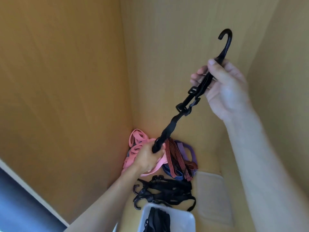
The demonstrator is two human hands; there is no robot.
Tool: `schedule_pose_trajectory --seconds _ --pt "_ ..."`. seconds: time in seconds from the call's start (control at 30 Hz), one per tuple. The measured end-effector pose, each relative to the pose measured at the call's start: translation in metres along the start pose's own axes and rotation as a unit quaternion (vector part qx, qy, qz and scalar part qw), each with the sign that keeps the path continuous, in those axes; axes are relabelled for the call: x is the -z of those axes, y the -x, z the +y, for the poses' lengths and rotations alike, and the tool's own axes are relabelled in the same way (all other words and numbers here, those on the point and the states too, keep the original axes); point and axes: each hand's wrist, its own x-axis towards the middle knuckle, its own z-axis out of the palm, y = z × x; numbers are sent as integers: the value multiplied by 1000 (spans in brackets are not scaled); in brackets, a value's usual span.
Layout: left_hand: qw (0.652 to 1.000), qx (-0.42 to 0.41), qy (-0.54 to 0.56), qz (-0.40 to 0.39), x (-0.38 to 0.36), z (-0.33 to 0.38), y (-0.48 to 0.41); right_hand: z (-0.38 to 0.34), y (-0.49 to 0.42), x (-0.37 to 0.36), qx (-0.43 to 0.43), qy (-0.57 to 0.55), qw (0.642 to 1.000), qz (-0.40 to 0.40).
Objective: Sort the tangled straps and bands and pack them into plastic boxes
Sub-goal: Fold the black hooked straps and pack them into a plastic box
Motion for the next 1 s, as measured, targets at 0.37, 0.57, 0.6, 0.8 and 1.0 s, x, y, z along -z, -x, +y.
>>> schedule_pose_trajectory --seconds 0.37,0.57,0.6,0.8,1.0 --pt "988 125 85 -43 29 -12 -7 -29 -4 24 79 45 987 134" --pt "985 142 53 -80 40 18 -13 -8 1 35 24 95 983 154" --pt "984 141 59 -91 43 28 -11 -4 2 37 15 92 984 154" --pt "973 114 155 -128 59 76 -9 26 17 44 -20 148 986 75" --pt "964 52 206 -162 68 97 -7 64 40 45 -2 419 907 -49"
